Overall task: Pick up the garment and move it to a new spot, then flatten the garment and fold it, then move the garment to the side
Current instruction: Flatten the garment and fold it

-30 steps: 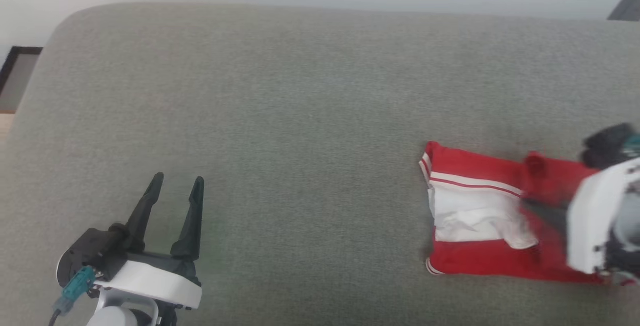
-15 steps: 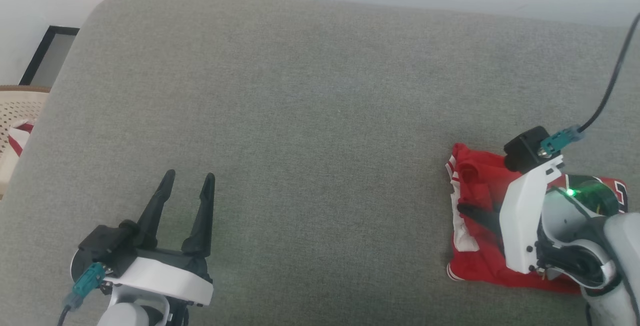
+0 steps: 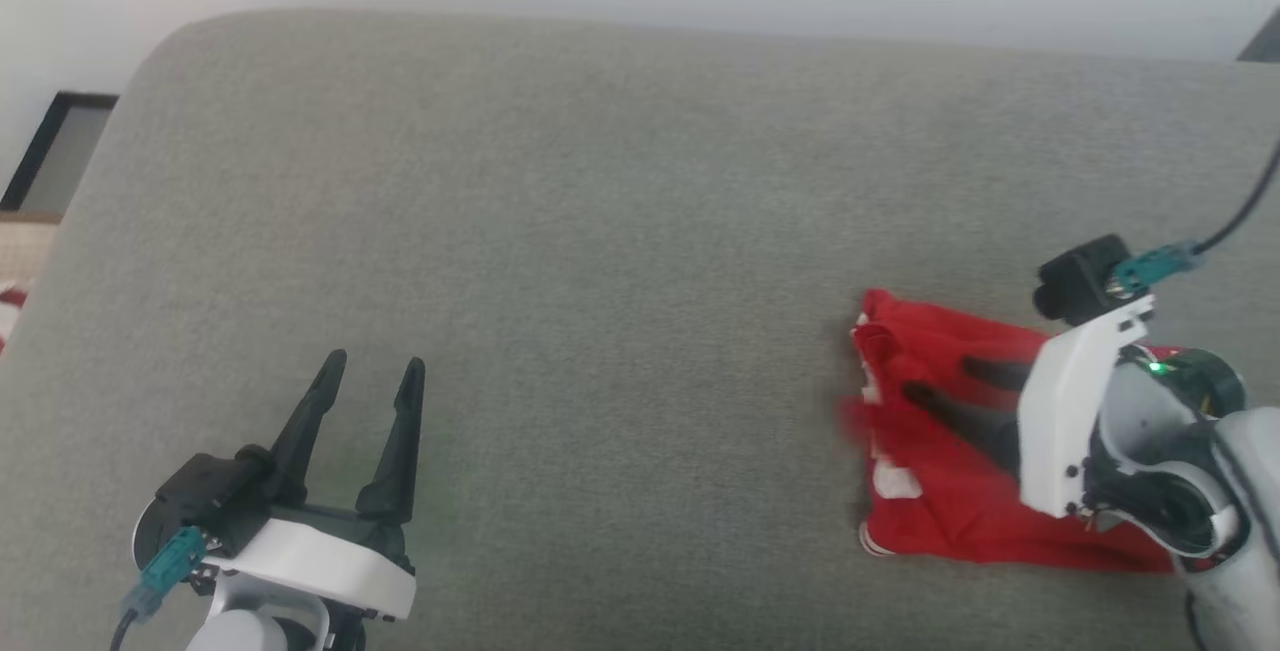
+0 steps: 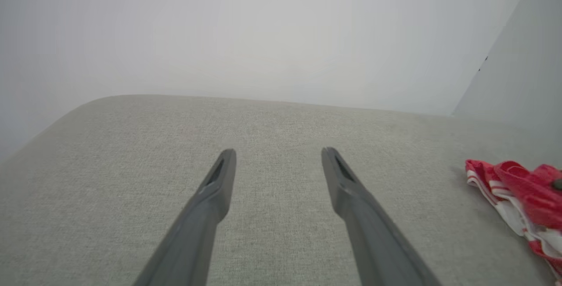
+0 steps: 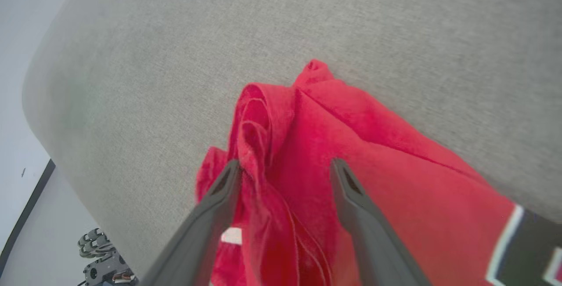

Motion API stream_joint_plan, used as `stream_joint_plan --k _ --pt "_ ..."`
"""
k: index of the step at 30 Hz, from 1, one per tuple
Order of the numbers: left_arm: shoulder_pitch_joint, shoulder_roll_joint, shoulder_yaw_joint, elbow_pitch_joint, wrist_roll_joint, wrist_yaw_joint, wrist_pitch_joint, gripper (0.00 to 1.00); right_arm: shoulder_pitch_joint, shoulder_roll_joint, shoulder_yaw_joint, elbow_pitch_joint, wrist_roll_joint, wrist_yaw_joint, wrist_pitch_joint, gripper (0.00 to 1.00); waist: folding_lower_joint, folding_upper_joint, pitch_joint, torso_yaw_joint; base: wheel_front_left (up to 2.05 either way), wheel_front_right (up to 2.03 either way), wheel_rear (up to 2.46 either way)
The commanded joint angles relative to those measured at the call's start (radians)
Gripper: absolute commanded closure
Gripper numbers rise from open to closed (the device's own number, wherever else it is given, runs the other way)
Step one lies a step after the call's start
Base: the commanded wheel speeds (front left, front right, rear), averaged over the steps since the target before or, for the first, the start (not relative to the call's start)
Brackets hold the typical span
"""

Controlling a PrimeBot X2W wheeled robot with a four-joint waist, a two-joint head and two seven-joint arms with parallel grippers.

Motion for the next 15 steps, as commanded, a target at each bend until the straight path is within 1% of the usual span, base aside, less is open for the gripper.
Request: stream_joint_plan --k 1,5,10,15 --pt "0.009 0.005 -0.002 0.003 -0.013 -0.002 -0.005 0.0 -0.007 -0.009 -0.002 0.007 0.016 0.0 -0.026 0.0 0.0 0.0 -0.019 -0.021 0.0 0.0 0.0" --pt "0.019 0.015 0.0 0.013 -0.021 -0.002 -0.005 0.0 -0.007 -0.04 -0.011 0.047 0.019 0.0 -0.128 0.0 0.0 0.0 -0.042 -0.053 0.0 0.0 0.0" --pt "0.026 0.017 -0.004 0.046 -0.051 -0.002 -0.005 0.0 -0.012 -0.048 -0.006 0.125 0.013 0.0 -0.33 0.0 0.0 0.0 -0.072 -0.096 0.0 0.0 0.0" --pt "0.044 0.014 0.006 0.078 -0.067 -0.002 -0.005 0.0 -0.024 -0.039 0.03 0.206 0.005 0.0 -0.553 0.0 0.0 0.0 -0.104 -0.137 0.0 0.0 0.0"
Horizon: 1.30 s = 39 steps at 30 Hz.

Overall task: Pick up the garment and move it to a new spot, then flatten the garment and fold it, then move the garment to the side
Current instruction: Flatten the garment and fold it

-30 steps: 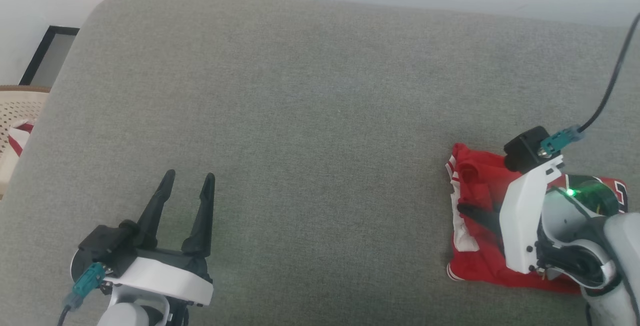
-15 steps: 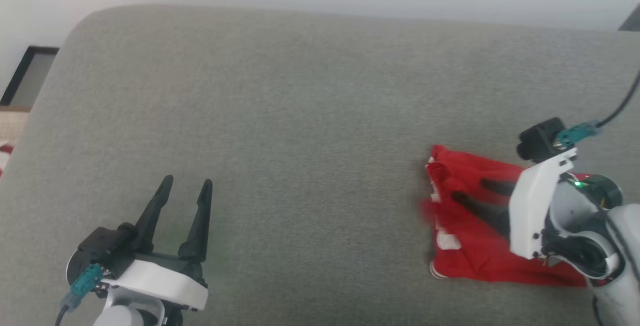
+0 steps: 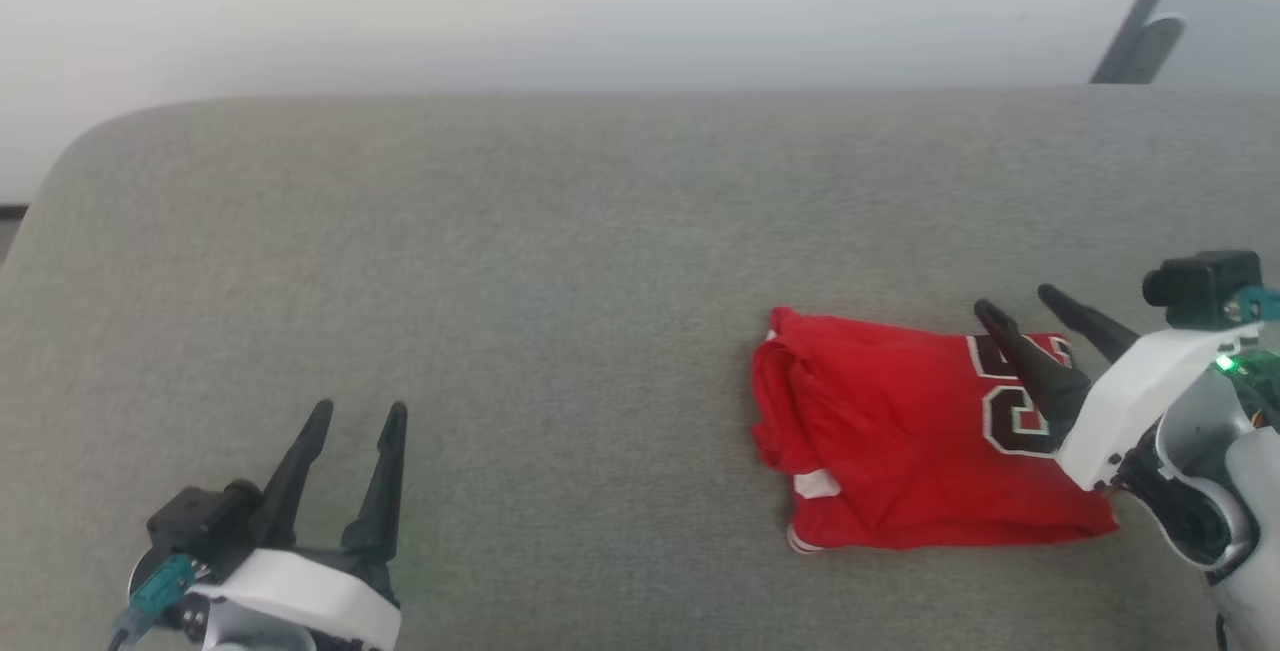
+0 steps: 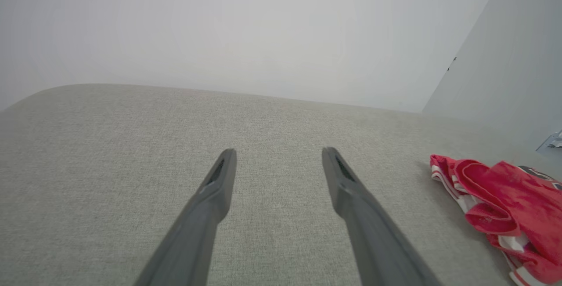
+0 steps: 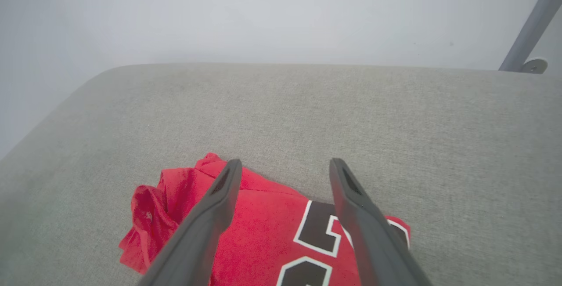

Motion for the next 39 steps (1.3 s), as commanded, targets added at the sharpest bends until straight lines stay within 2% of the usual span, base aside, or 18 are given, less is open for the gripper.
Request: stream_joint_plan --k 1,9,13,22,29,39 --pt "0.017 0.0 0.009 0.009 -0.011 -0.002 -0.005 0.0 -0.016 0.002 0.012 0.023 -0.014 0.0 -0.075 0.0 0.0 -0.0001 -0.024 -0.027 0.0 0.0 0.0" --pt "0.051 -0.007 0.055 0.021 -0.007 -0.002 -0.005 0.0 0.0 0.007 0.032 0.131 -0.071 0.0 -0.339 0.0 0.0 -0.0001 -0.071 -0.063 0.0 0.0 0.0" --pt "0.09 -0.015 0.077 -0.003 0.01 -0.002 -0.005 0.0 0.03 0.009 0.024 0.161 -0.106 0.0 -0.404 0.0 0.0 -0.0001 -0.099 -0.067 0.0 0.0 0.0" --pt "0.189 -0.044 0.115 -0.095 0.052 -0.002 -0.005 0.0 0.154 0.037 -0.071 0.099 -0.186 0.0 -0.433 0.0 0.0 -0.0001 -0.12 -0.056 0.0 0.0 0.0" --pt "0.248 -0.063 0.135 -0.159 0.059 -0.002 -0.005 0.0 0.28 0.081 -0.198 -0.025 -0.26 0.0 -0.435 0.0 0.0 -0.0001 -0.12 -0.047 0.0 0.0 0.0" --pt "0.313 -0.07 0.173 -0.239 0.062 -0.002 -0.005 0.0 0.412 0.127 -0.325 -0.164 -0.318 0.0 -0.39 0.0 0.0 -0.0001 -0.115 -0.038 0.0 0.0 0.0"
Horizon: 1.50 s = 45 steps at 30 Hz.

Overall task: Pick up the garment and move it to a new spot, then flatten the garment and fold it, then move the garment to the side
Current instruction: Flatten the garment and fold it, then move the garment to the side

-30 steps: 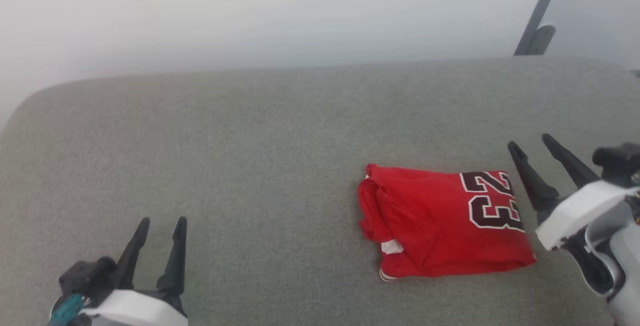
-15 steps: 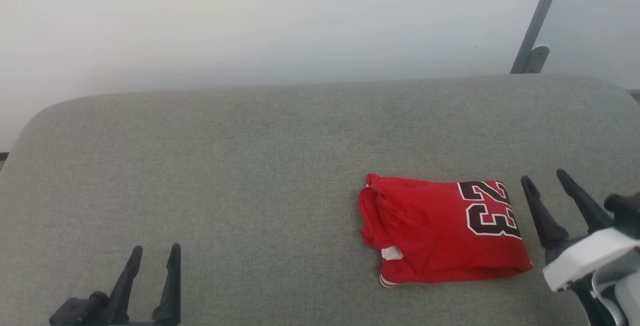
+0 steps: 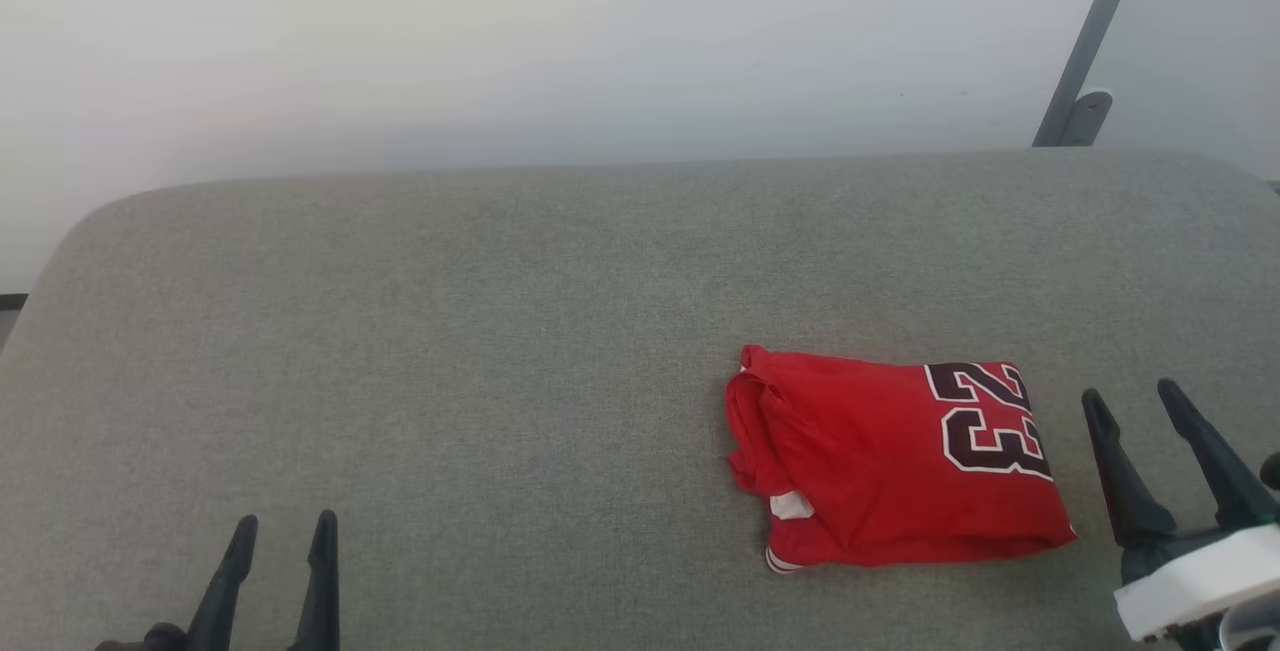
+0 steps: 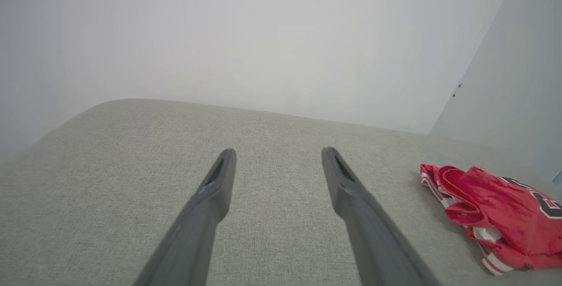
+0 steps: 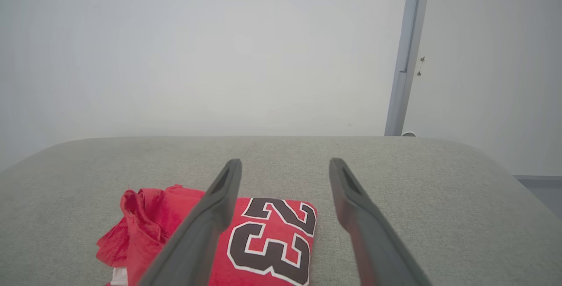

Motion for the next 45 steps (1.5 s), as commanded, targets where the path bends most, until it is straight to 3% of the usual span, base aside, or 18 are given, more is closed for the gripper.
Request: stream_joint_plan --k 1,12,17,23,33,37,42,43,44,45 --pt "0.014 -0.001 0.007 -0.011 0.003 -0.002 -0.005 0.0 0.023 0.014 -0.018 -0.024 -0.01 0.0 0.013 0.0 0.0 -0.0001 0.002 0.001 0.0 0.0 0.0" --pt "-0.003 -0.001 0.001 -0.009 0.013 -0.002 -0.005 0.0 0.057 0.051 -0.06 -0.088 -0.035 0.0 0.066 0.0 0.0 -0.0001 0.009 0.005 0.0 0.0 0.0" --pt "-0.05 0.006 -0.025 -0.004 0.017 -0.002 -0.005 0.0 0.022 0.039 -0.096 -0.075 -0.036 0.0 0.168 0.0 0.0 -0.0001 0.031 0.03 0.0 0.0 0.0" --pt "-0.124 0.009 -0.067 0.009 0.019 -0.002 -0.005 0.0 -0.077 -0.046 -0.089 -0.039 -0.046 0.0 0.456 0.0 0.0 -0.0001 0.1 0.054 0.0 0.0 0.0" --pt "-0.277 0.021 -0.14 0.044 0.01 -0.002 -0.005 0.0 -0.252 -0.161 -0.026 -0.006 0.166 0.0 1.061 0.0 0.0 -0.0001 0.234 0.078 0.0 0.0 0.0" --pt "-0.338 0.029 -0.174 0.049 0.005 -0.002 -0.005 0.0 -0.296 -0.168 -0.029 0.001 0.192 0.0 1.184 0.0 0.0 -0.0001 0.295 0.086 0.0 0.0 0.0" --pt "-0.408 0.038 -0.204 0.064 0.007 -0.002 -0.005 0.0 -0.312 -0.142 -0.015 0.009 0.195 0.0 1.257 0.0 0.0 -0.0001 0.355 0.096 0.0 0.0 0.0" --pt "-0.419 0.04 -0.208 0.068 0.006 -0.002 -0.005 0.0 -0.309 -0.133 -0.01 0.006 0.196 0.0 1.263 0.11 0.0 -0.0001 0.363 0.095 0.0 0.0 0.0" --pt "-0.426 0.043 -0.21 0.069 0.004 -0.002 -0.005 0.0 -0.308 -0.126 -0.007 0.003 0.196 0.0 1.265 0.51 0.0 -0.0001 0.37 0.093 0.0 0.0 0.0" --pt "-0.435 0.047 -0.214 0.073 0.004 -0.002 -0.005 0.0 -0.307 -0.12 -0.004 -0.001 0.194 0.0 1.261 0.71 0.0 -0.0001 0.375 0.091 0.0 0.0 0.0"
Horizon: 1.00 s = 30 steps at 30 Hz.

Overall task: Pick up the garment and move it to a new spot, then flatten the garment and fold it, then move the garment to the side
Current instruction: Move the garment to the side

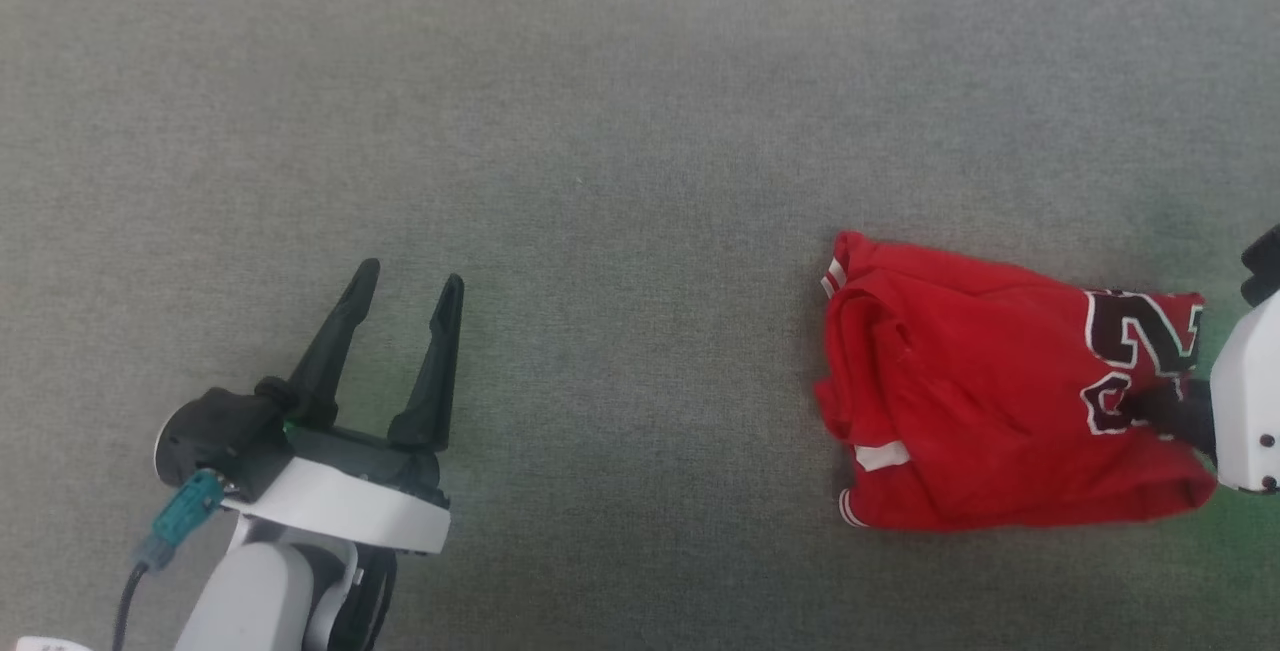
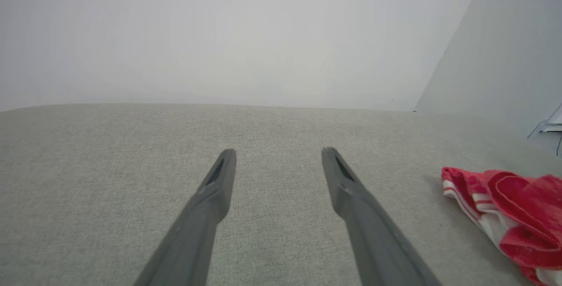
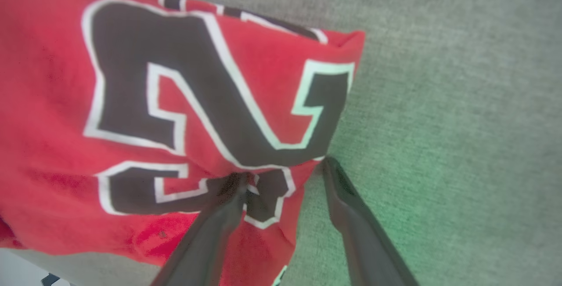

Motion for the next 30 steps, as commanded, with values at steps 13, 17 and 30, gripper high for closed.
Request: stream_joint_plan --k 13,17,30 --pt "-0.087 0.06 -0.027 -0.026 0.031 -0.002 -0.005 0.0 -0.022 0.028 -0.106 -0.023 -0.008 -0.001 -0.193 1.0 0.0 0.0 0.077 -0.13 0.0 0.0 0.0" --pt "-0.142 0.091 -0.057 -0.034 0.041 -0.002 -0.005 0.0 -0.037 0.013 -0.188 -0.001 -0.017 -0.001 -0.252 1.0 0.0 0.0 0.125 -0.2 0.0 0.0 0.0" --pt "-0.401 0.243 -0.195 -0.051 0.027 -0.002 -0.005 0.0 -0.258 -0.044 -0.325 0.241 -0.148 -0.001 -0.468 1.0 0.0 0.0 0.293 -0.342 0.0 0.0 0.0"
